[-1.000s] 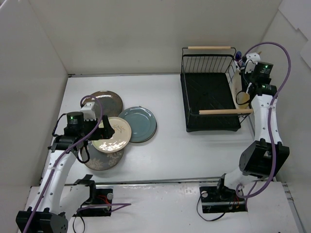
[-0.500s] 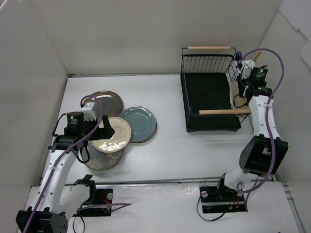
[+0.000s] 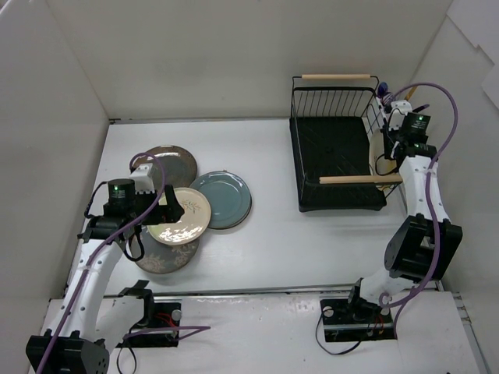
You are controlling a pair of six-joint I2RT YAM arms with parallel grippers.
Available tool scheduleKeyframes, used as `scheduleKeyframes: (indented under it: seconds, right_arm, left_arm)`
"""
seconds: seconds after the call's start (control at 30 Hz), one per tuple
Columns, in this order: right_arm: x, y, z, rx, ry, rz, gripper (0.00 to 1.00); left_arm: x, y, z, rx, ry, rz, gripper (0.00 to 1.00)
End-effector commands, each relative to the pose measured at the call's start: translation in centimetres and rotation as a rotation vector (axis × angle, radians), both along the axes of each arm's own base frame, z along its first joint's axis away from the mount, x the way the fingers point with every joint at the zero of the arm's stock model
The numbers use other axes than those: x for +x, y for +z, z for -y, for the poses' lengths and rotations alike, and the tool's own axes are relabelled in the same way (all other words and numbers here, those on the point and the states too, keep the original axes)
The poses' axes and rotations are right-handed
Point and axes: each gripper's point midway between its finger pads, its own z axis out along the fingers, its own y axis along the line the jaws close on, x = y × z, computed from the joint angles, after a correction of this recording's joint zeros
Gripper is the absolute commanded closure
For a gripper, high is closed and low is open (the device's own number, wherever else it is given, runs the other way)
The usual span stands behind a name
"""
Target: Load the plates into the dish rack
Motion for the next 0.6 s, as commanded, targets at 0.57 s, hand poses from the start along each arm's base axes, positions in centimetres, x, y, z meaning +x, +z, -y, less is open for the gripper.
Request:
scheduleKeyframes:
  seconds: [0.57]
  right_arm:
    - [0.9,4.0,3.2,-0.015,-0.151,0.173,0.64]
  left_arm:
    - [1.4,1.6,0.2,-0.006,-0.018,0.07,0.01]
